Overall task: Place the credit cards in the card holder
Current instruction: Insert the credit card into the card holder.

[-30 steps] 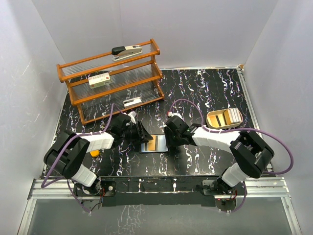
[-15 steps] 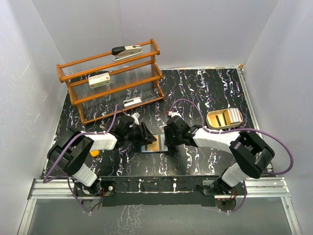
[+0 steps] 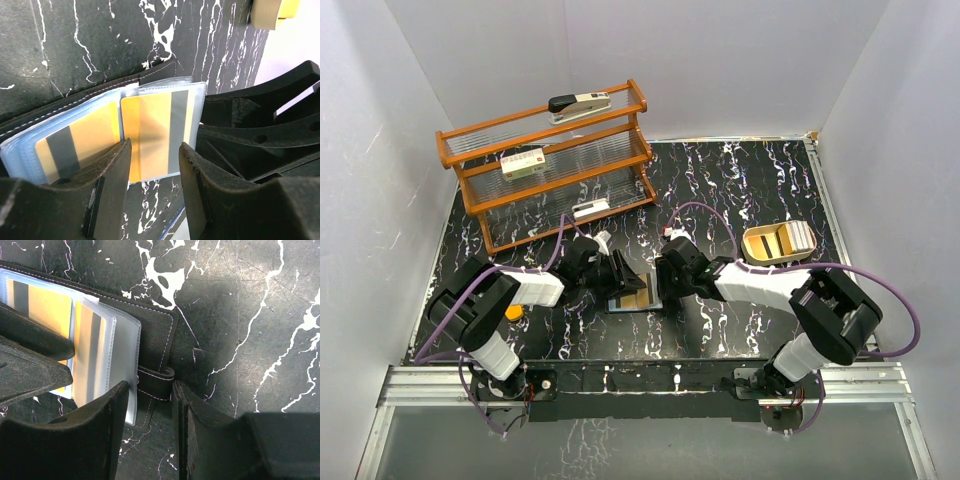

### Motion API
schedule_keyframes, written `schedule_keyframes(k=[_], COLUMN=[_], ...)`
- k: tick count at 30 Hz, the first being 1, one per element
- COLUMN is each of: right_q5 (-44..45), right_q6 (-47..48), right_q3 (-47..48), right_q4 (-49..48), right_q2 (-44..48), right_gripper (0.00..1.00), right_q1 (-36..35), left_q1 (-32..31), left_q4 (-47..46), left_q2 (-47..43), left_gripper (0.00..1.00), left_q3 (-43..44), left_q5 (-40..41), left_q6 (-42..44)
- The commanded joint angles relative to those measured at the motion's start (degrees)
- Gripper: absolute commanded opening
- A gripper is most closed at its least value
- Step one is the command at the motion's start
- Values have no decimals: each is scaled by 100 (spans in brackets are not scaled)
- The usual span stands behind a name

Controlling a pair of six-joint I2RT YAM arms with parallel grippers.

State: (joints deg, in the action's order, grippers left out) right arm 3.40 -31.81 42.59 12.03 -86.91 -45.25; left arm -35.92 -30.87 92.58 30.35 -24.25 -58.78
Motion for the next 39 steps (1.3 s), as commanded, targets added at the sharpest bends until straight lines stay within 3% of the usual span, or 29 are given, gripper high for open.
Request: schedule_keyframes(k=[1, 11, 17, 22, 24, 30, 39], right_q5=[105, 627, 444, 192, 245, 596, 1111], right_q6=[83, 131, -49, -315, -358, -409, -379], right_q3=[-111, 83, 226, 390, 530, 1003, 1644], right_q4=[162, 762, 748, 534, 541, 795, 1088], right_q2=[120, 636, 963, 863, 734, 216, -637], right_gripper=[39, 40, 40, 49, 57, 65, 73], right_q1=[-27, -26, -27, -48, -95, -280, -546], left_q1=[-54, -55, -39, 169, 426, 1040, 1234], left_q4=[-311, -45, 1657, 2871, 3071, 3147, 2329], left_q2=[-65, -506, -1018, -1354, -1545, -2093, -2064], left_gripper=[42, 42, 46, 50, 51, 48, 46], left_q3=[15, -22, 411, 626, 545, 205, -255], left_q5=[-63, 170, 953, 1399, 1361, 904, 156], left_q6=[-35, 48, 609, 893, 882, 832, 430])
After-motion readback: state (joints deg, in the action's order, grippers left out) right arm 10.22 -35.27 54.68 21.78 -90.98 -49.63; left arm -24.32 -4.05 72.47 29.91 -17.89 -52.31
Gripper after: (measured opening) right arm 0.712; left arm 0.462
